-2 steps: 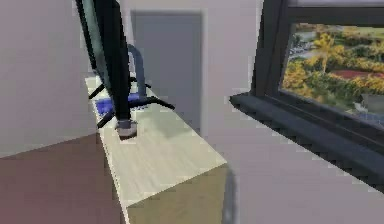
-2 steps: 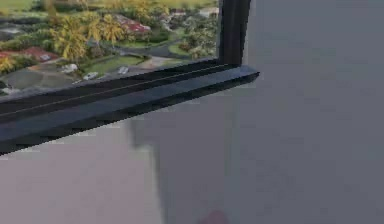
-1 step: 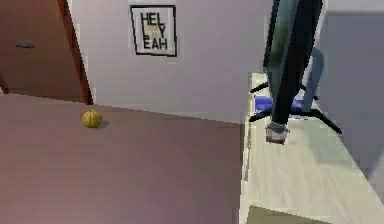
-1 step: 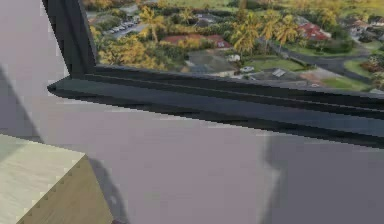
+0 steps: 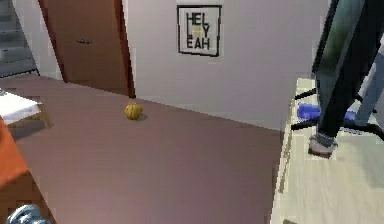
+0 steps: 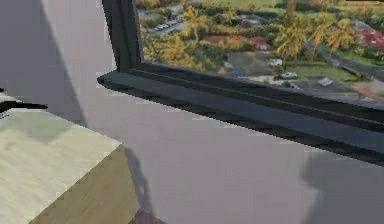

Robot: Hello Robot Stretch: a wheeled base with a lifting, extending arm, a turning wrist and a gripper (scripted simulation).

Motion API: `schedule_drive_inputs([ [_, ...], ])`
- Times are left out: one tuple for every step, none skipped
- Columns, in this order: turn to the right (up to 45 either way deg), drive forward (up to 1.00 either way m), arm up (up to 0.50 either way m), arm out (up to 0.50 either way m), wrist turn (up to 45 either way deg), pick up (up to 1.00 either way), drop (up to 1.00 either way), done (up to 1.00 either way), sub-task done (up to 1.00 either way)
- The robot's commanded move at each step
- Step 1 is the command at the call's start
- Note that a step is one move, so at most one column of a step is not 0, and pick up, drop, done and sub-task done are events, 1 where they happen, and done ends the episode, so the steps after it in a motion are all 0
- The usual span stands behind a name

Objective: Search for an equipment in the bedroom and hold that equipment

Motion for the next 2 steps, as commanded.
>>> schedule_drive_inputs([
  [0.0,0.5,0.0,0.0,0.0,0.0,0.0,0.0,0.0],
  [-15.0,0.0,0.0,0.0,0.0,0.0,0.0,0.0,0.0],
])
